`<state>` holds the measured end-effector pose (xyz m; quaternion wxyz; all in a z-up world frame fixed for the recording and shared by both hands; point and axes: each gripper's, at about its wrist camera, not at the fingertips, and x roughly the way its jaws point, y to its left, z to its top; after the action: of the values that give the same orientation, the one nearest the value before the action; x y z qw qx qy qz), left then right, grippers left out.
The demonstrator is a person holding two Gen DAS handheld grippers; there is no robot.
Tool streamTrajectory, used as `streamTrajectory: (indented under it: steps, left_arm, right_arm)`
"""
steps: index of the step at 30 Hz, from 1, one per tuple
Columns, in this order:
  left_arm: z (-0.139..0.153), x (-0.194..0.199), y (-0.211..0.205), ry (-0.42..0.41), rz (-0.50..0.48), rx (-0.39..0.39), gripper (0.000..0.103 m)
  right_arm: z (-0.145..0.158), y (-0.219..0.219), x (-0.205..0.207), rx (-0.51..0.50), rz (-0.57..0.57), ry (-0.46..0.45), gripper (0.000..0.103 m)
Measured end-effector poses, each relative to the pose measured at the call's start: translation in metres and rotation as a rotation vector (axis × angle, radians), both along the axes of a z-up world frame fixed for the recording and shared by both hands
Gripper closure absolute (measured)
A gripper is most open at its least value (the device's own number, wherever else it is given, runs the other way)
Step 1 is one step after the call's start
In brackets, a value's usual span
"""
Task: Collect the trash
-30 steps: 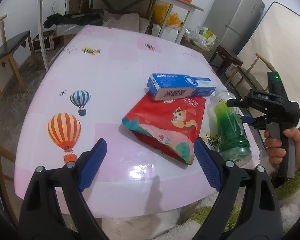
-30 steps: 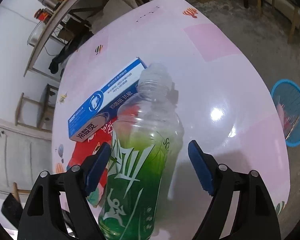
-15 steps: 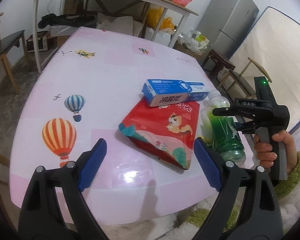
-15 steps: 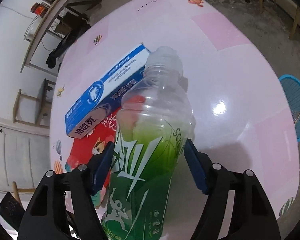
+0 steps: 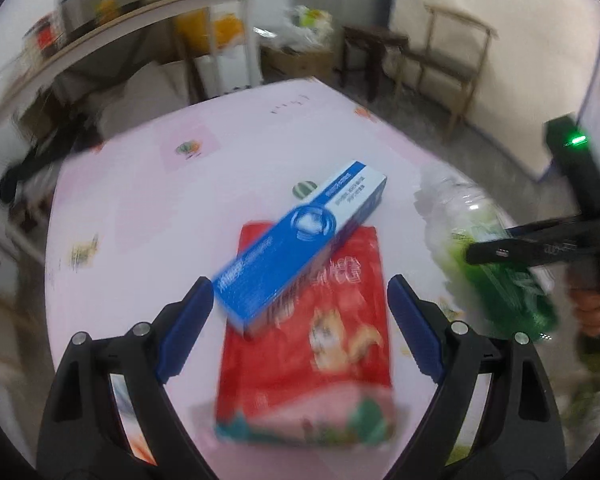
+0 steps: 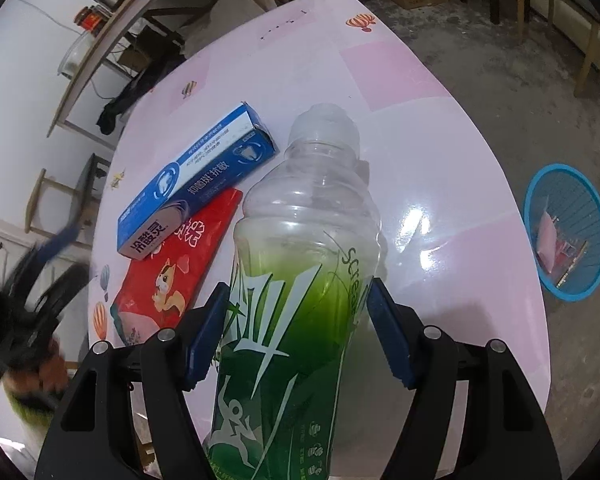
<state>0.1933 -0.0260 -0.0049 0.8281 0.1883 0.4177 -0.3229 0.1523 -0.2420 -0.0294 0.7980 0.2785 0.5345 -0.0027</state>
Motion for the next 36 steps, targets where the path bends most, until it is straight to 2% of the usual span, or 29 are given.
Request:
streamTrajectory:
  steps: [3,8,14,19,26,27,28,32,34,36]
  left_arm:
    - [-0.019,0.025,-0.033,-0.018,-0.043,0.121,0.019]
    - [-0.050,0.049,-0.065,0.038,-0.110,0.259,0.039]
    - [-0.052,0.050,-0.074,0.032,-0.133,0.299,0.046]
    - [-0.044,0.045,-0.071,0.012,-0.118,0.303,0.051]
    - [0.000,0.043,-0.024,0.074,0.000,0.182,0.053]
    - [0.008,0.040,-0.010,0.091,0.029,0.151,0.071]
    - [0.013,0.036,0.002,0.110,0.057,0.129,0.101]
    - [0.017,0.021,0.049,0.195,0.204,0.001,0.101]
    - [0.002,0.009,0.065,0.221,0.255,-0.037,0.101]
    - [-0.013,-0.003,0.076,0.265,0.293,-0.118,0.101]
  right_arm:
    - [-0.001,-0.001,0.000,0.007,0.010,-0.014,0.035]
    - [-0.004,-0.007,-0.003,0.043,0.018,-0.030,0.035]
    - [-0.007,-0.012,-0.009,0.059,0.024,-0.047,0.035]
    - [-0.007,-0.015,-0.012,0.060,0.032,-0.053,0.035]
    - [-0.005,-0.012,-0.011,0.042,0.046,-0.053,0.035]
    - [-0.005,-0.011,-0.011,0.042,0.047,-0.052,0.035]
    - [-0.004,-0.011,-0.011,0.040,0.049,-0.051,0.035]
    - [-0.004,-0.009,-0.011,0.035,0.062,-0.053,0.035]
    - [-0.004,-0.008,-0.010,0.033,0.067,-0.050,0.035]
    - [-0.003,-0.007,-0.008,0.033,0.072,-0.045,0.035]
